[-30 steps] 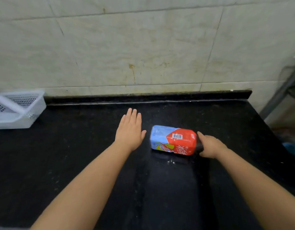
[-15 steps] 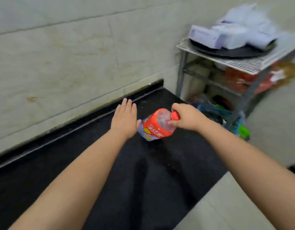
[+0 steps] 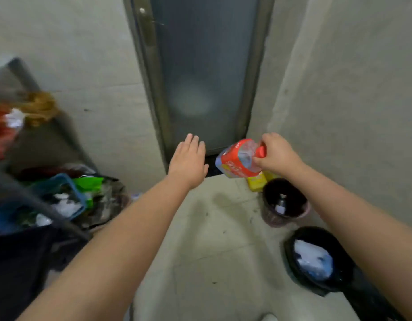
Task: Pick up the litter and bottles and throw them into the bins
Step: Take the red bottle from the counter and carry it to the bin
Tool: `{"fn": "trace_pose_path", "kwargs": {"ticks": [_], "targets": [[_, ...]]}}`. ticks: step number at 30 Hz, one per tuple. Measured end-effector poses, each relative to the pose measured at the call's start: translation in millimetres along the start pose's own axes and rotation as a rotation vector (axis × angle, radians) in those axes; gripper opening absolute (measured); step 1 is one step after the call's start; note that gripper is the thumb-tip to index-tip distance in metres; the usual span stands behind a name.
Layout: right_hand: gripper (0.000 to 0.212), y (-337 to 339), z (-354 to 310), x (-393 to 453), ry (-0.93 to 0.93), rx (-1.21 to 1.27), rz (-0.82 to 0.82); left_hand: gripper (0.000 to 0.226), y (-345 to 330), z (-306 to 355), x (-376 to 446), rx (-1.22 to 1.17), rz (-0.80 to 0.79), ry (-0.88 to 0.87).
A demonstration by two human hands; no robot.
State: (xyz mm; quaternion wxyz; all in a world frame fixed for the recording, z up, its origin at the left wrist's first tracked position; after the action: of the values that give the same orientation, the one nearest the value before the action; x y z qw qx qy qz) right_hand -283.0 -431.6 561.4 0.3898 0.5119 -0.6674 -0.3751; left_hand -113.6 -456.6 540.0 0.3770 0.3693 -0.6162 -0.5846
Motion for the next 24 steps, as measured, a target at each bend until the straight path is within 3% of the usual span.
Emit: {"fn": "trace_pose_path", "kwargs": {"ticks": [6, 11, 17, 24], "targets": [[0.034, 57.9, 239.6, 42.6, -0.308, -0.055, 0.059, 0.065, -41.8, 207.2, 157.5, -0.034, -0.076, -0.239], [0.032, 50.0, 363.0, 72.1, -0.494, -0.039, -0.001, 0.067, -93.2, 298.0, 241.1, -0.009, -0.179, -0.364], [0.041, -40.5, 465.6, 123.4, -0.659, -0.021, -0.180, 0.070, -185.4, 331.0, 348.4, 0.069, -0.328, -0.404], [0.046, -209.1, 557.7, 145.1, -0.930, 0.079, -0.414, 0.068, -360.1, 347.5, 413.9, 0.059, -0.577, -0.430]]}}
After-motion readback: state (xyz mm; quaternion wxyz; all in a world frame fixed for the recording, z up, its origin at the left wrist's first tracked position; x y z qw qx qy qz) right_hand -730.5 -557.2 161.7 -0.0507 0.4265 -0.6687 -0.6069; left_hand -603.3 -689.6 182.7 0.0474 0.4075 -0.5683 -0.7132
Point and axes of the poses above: each hand's wrist, its own x-axis towards the middle knuckle, its own y-axis out of the back of the hand, z = x × y, the point moved 8 cm from there along x, towards the middle knuckle, and after that the axes turned 4 degrees about z, right-handed, at the moved point
